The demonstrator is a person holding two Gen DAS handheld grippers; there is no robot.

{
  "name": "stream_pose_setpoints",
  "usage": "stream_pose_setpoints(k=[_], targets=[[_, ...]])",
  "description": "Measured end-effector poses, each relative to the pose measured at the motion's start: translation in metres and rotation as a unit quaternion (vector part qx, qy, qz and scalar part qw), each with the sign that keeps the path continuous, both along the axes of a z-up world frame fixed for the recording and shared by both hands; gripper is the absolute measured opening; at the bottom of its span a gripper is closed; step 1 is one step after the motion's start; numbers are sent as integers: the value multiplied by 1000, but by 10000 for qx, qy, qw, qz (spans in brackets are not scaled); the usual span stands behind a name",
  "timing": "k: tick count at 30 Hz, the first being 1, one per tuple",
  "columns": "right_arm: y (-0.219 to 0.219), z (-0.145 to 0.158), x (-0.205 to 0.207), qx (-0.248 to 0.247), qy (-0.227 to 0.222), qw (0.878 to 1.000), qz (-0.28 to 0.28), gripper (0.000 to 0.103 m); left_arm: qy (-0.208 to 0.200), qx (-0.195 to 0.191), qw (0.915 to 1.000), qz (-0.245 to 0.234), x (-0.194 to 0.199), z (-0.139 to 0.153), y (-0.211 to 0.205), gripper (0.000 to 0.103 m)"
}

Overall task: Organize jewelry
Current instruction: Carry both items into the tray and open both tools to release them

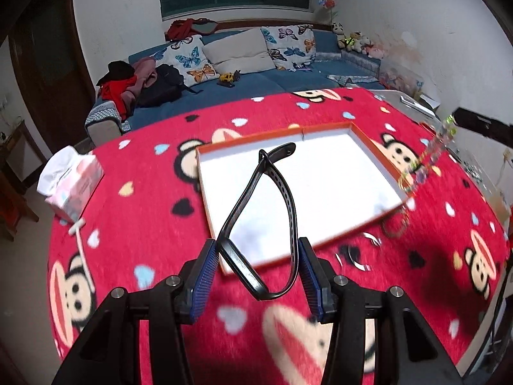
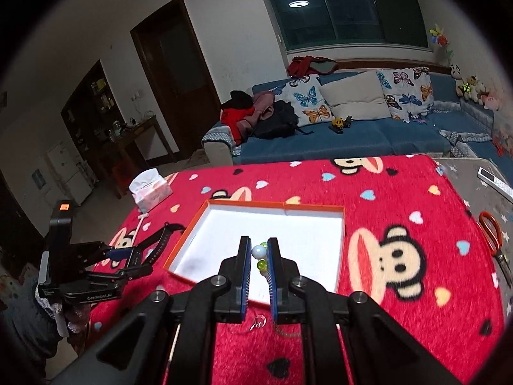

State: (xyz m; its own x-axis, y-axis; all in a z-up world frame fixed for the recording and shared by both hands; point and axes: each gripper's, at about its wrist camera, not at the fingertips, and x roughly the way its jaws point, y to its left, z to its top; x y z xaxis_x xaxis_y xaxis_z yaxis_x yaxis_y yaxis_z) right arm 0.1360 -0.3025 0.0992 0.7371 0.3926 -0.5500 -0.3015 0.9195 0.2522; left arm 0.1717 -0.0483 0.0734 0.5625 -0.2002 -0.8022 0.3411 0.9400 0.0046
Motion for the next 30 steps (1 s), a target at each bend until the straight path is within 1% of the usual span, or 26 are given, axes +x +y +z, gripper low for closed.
stream_pose_setpoints(k=[6, 10, 12, 17, 21, 22, 25, 30], targets=[[1, -19, 27, -134, 180, 9997, -85, 12, 292, 94, 9995, 97, 49, -22, -13, 53], [-3, -39, 41, -74, 412, 9990, -141, 12, 431, 218, 9987, 133, 68, -42, -19, 53], [-3, -51, 49, -104, 554, 9983, -150, 12, 526, 189, 9983, 172, 76, -51, -20, 53], [-1, -67, 53, -308, 705, 9968, -225, 12, 707, 181, 9971, 232, 88, -70, -23, 55], [-2, -81, 58, -378, 896, 9948, -291, 12, 769, 223, 9965, 245, 89, -79, -25, 56], [-1, -84, 59, -398, 940, 9943, -303, 12, 779, 229, 9964, 248, 89, -80, -25, 58], [0, -94, 61, -429, 1082, 9927, -311, 12, 797, 299, 9961, 249, 89, -85, -26, 59], [2, -106, 63, -569, 1231, 9901, -351, 12, 766, 369, 9962, 196, 86, -88, -28, 63]])
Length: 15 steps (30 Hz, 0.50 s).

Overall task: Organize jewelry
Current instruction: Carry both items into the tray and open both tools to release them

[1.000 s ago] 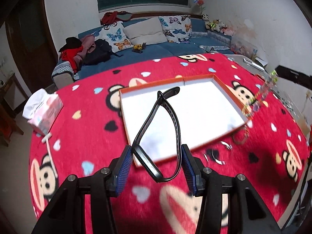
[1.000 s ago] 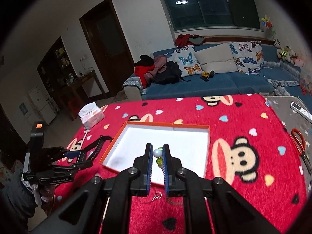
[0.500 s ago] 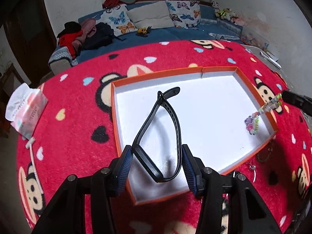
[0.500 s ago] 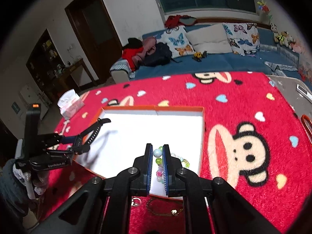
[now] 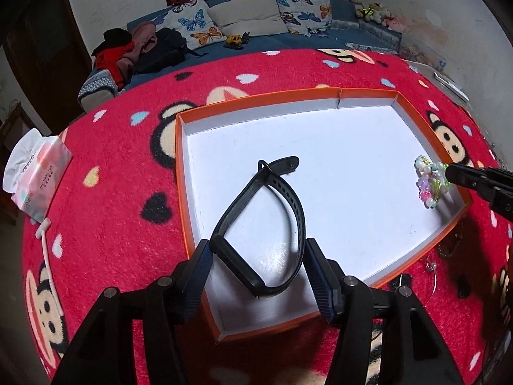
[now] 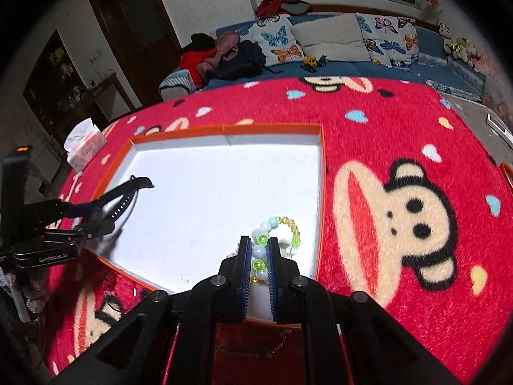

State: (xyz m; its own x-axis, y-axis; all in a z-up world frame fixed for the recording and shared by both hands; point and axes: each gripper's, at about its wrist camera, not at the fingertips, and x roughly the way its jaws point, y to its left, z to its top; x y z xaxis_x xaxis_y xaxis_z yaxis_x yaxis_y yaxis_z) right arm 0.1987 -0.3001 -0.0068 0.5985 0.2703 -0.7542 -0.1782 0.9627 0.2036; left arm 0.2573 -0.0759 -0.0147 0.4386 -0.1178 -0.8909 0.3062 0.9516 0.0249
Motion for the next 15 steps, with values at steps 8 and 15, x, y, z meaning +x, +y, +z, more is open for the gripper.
stream_pose_setpoints(k=[8, 15], targets=[[-1, 0, -1, -9, 48, 10000, 35, 12, -59, 87, 9999, -80, -3, 2, -3, 68], [-1, 3, -4, -76, -6, 10000, 57, 30, -149, 29, 9999, -54, -3, 13, -3, 68]])
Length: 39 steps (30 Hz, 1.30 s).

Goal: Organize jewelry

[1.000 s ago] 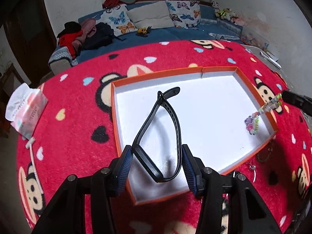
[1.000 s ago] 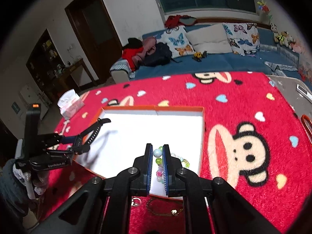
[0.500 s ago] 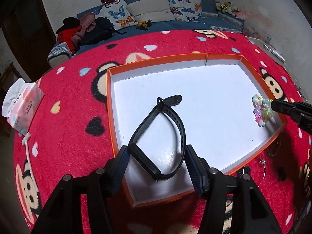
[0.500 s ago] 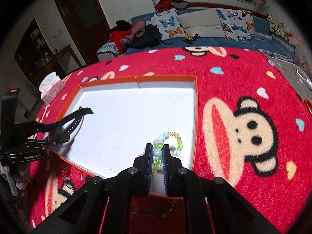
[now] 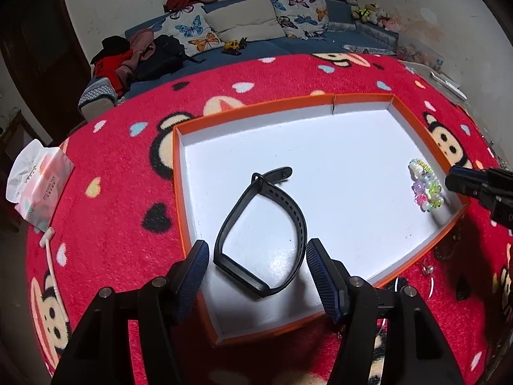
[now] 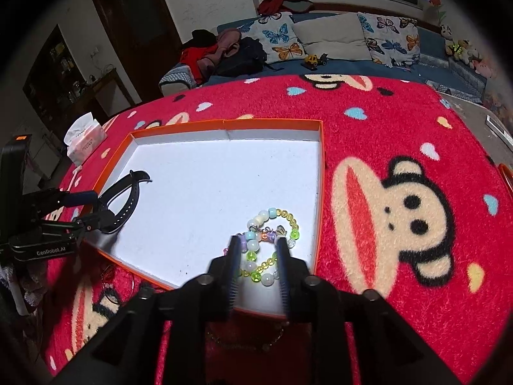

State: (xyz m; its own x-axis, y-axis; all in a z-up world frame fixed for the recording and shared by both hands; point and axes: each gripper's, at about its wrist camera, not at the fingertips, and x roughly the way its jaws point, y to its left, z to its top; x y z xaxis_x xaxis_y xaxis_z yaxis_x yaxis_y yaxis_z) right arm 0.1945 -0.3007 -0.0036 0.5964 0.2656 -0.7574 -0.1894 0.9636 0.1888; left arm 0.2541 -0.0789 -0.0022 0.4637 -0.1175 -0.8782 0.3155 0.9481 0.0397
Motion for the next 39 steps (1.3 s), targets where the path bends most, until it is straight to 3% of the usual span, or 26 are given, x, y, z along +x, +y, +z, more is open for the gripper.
stream_pose_setpoints(k=[15, 20, 26, 39], targets=[[-14, 12, -45, -151, -162, 9997, -64, 31, -233, -247, 9994, 80, -59, 38, 22, 68], [-11, -1, -60, -369, -45, 9993, -28, 31, -195, -289, 9994, 49, -84, 35, 25, 68], [-11, -17, -67, -292, 122, 9995, -33, 31, -92, -310, 9995, 61, -105, 26, 30, 68], [-7, -28, -61, -188, 141, 9996, -171, 31, 97, -296, 9994, 148, -111, 8, 42, 68]])
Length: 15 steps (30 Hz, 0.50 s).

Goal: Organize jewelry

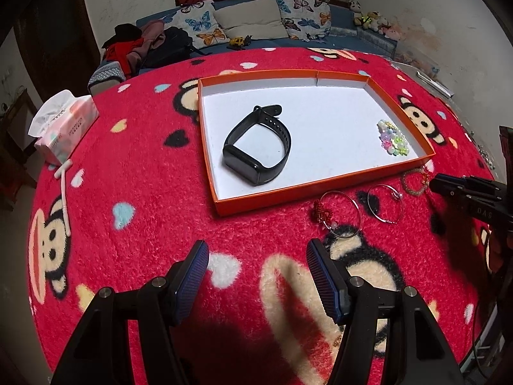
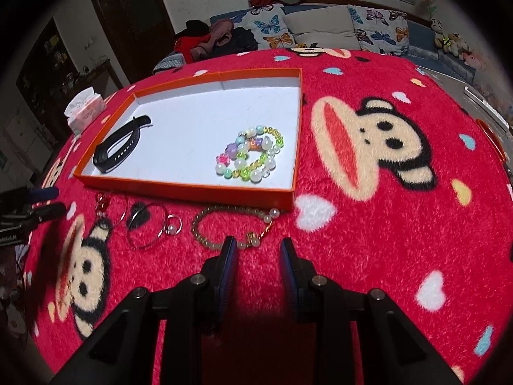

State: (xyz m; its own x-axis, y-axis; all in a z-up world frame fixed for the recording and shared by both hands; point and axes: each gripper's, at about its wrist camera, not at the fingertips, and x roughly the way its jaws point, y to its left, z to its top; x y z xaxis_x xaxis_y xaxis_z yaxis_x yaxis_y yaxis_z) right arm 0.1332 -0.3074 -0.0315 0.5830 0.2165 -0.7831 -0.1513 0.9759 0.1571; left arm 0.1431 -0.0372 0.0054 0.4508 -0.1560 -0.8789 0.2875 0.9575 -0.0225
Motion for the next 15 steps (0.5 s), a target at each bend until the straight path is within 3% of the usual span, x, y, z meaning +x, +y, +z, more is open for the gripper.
stream_pose_setpoints(k=[7, 15], targets=[[2, -3, 9, 80, -4, 9998, -177, 31, 53, -8, 10000, -62, 3, -4, -5, 68], [2, -7, 11, -124, -122, 9994, -297, 23, 115, -16, 9999, -74, 4, -10, -6, 68]])
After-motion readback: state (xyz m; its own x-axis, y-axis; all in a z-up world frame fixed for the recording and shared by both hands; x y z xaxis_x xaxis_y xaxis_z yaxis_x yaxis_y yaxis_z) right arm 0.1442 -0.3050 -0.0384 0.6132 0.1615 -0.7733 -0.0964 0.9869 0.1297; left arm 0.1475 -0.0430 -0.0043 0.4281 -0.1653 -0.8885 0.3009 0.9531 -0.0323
